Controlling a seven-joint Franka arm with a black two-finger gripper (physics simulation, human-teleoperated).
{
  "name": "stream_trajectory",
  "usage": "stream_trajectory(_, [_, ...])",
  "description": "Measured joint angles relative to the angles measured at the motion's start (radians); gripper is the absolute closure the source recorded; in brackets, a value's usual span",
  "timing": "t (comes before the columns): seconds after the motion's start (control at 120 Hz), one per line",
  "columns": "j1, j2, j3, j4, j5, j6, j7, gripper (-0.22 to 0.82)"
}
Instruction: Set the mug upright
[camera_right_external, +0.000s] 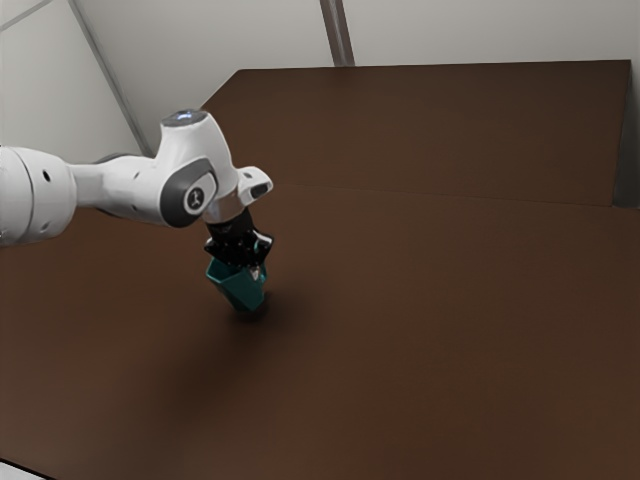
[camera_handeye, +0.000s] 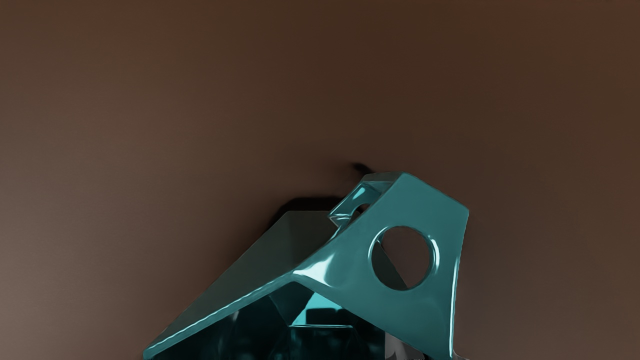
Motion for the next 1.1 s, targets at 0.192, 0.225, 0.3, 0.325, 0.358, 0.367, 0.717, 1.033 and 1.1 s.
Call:
stream_trajectory(0.192, [-0.002,0.026,0.000,0.000,0.000,0.028,-0.036,0.79])
stream_trajectory(0.225, [-0.002,0.027,0.000,0.000,0.000,0.031,-0.042,0.79])
stream_trajectory(0.3, [-0.002,0.028,0.000,0.000,0.000,0.035,-0.052,0.78])
stream_trajectory(0.325, [-0.002,0.028,0.000,0.000,-0.001,0.034,-0.055,0.73])
stream_trajectory(0.358, [-0.002,0.028,0.000,0.000,-0.003,0.033,-0.058,0.65])
stream_trajectory(0.367, [-0.002,0.027,0.000,0.000,-0.003,0.032,-0.059,0.63])
stream_trajectory(0.717, [-0.002,-0.020,-0.001,0.013,-0.004,0.005,-0.081,0.13])
stream_trajectory(1.033, [-0.009,-0.133,-0.014,0.032,0.000,-0.030,-0.091,0.03])
stream_trajectory(1.1, [-0.020,-0.139,-0.013,0.073,0.005,-0.061,-0.084,0.02])
